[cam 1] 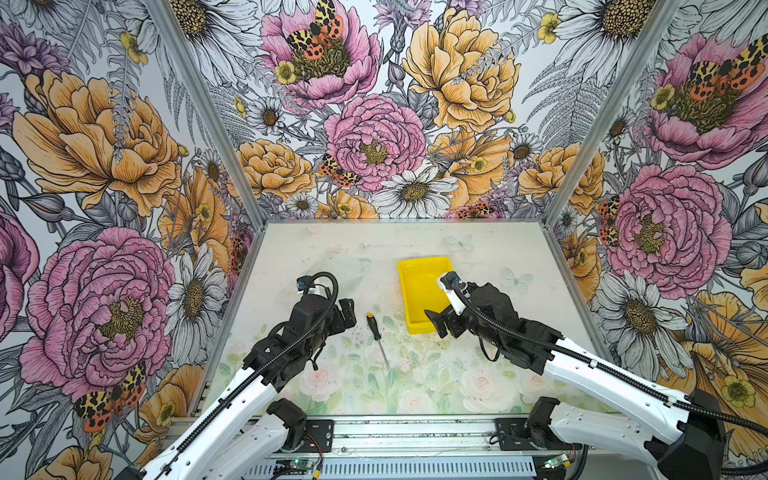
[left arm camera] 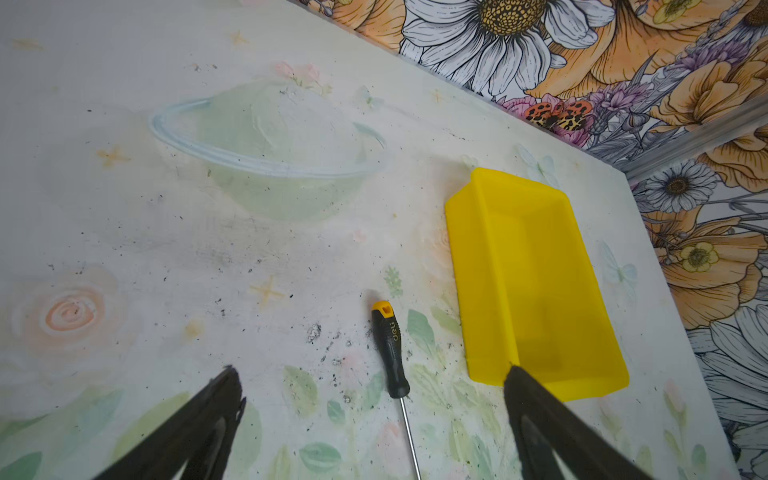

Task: Put the screwdriver in the bin
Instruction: 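Move the left gripper over the screwdriver handle while the right arm nears the bin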

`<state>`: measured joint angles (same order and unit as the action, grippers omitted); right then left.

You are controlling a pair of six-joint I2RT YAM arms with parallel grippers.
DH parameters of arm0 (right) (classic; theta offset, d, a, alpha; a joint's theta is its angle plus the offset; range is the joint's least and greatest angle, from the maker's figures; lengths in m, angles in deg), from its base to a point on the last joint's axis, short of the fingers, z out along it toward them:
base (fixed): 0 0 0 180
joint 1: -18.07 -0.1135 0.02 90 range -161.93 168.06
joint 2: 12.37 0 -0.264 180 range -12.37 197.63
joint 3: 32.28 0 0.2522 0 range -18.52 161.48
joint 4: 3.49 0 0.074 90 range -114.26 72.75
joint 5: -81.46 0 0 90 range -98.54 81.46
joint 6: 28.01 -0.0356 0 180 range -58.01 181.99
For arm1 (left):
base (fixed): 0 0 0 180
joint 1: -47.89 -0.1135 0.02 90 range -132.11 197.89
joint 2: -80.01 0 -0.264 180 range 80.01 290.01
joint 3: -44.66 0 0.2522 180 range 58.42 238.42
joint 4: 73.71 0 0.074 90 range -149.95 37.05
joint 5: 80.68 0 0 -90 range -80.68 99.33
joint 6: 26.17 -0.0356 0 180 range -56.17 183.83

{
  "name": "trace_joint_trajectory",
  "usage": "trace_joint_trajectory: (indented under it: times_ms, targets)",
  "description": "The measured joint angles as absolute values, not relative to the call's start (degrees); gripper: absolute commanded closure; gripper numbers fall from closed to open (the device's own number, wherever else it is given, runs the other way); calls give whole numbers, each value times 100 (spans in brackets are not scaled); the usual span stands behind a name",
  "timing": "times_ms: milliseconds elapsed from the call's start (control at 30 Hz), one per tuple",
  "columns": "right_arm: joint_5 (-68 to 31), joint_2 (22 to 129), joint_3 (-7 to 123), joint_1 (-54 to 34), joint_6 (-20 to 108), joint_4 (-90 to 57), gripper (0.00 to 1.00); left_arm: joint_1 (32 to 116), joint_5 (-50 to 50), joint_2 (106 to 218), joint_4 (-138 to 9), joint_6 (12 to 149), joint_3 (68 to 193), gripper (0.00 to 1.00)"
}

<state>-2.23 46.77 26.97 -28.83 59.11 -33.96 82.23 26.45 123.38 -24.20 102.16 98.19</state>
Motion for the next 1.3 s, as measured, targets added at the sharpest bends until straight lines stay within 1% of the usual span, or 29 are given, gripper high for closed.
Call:
trace_joint_trajectory:
  times_ms: [167,367,500,633,900,1167,1300]
  targets:
    - [-838,4410,2496,-2889,6042,-3512,1,8899,2885,12494,-2324,10810,9810,1]
    - [-1294,3953,2190,-2918,6213,-3888,0,9668,3150,12837,-2300,11575,9707,1]
    - [-1404,3711,2059,-2918,6401,-4109,0,10105,3296,13291,-2271,12006,9664,1]
    - [-1493,3726,2057,-2918,6556,-4177,0,10306,3323,13851,-2269,12309,9664,1]
    - [-1806,4010,2057,-2953,6794,-4220,0,10263,3200,14996,-2249,12414,9893,3]
    - [-1852,3969,2057,-2977,6943,-4236,1,9393,2761,15809,-2603,12205,10308,9]
    - [-1849,3929,2057,-2977,6978,-4234,1,9218,2641,16299,-2671,12034,10621,14]
